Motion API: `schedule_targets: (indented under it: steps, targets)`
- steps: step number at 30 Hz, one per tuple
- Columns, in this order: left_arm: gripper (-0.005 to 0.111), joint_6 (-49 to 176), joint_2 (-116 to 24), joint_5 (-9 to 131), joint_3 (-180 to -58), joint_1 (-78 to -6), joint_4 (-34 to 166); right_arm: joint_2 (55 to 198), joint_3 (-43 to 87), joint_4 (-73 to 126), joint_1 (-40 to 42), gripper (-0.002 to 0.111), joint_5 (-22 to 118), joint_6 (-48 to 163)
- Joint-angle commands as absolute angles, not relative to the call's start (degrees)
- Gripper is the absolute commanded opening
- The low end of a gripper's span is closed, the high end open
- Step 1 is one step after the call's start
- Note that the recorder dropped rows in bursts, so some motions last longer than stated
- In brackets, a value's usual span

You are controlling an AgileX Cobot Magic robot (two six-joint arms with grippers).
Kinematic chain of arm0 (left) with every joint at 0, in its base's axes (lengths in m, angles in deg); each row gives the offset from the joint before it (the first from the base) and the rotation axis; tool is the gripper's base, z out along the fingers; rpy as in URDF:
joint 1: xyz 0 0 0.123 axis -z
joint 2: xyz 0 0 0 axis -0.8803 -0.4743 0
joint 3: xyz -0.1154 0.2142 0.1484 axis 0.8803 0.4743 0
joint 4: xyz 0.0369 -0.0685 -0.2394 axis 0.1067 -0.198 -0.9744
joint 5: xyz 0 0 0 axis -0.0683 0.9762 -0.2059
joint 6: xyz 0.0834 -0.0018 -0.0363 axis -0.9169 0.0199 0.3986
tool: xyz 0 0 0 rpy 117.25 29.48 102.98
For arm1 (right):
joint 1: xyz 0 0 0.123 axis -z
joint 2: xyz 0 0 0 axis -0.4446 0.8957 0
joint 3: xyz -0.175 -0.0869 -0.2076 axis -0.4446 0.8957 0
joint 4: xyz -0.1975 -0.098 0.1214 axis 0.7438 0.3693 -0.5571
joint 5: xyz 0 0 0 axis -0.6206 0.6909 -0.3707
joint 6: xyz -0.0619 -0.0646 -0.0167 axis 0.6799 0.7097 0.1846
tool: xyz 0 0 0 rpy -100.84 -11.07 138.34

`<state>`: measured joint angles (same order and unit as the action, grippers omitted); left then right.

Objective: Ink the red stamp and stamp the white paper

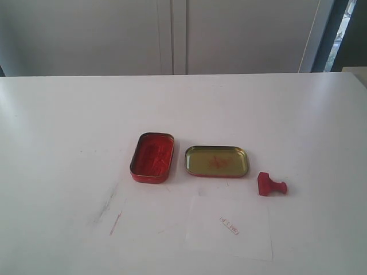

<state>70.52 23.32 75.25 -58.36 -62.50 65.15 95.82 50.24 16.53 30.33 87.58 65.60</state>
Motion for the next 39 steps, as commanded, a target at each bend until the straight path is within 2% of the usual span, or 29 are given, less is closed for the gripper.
schedule_targets:
  steps: [1,10,21,32,39]
  targets:
    - [0.000,70.52,23.58,75.21,-58.41,-62.26,64.99,95.25,50.69,17.15,30.61,0.000,86.94,65.40]
    - [0.000,70.52,23.58,75.21,-58.41,-62.26,64.99,92.19,50.78,17.79,30.61,0.000,86.84,65.52]
    - [0.000,70.52,23.58,75.21,-58.41,-62.26,64.99,74.44,59.19,19.06,30.61,0.000,79.09,65.66]
    - [0.000,70.52,23.58,75.21,-58.41,-62.26,64.99,56.94,67.76,19.15,30.61,0.000,77.93,65.76]
    - [0.000,70.52,23.58,75.21,-58.41,-62.26,64.99,54.53,68.14,18.88,30.61,0.000,78.75,65.76]
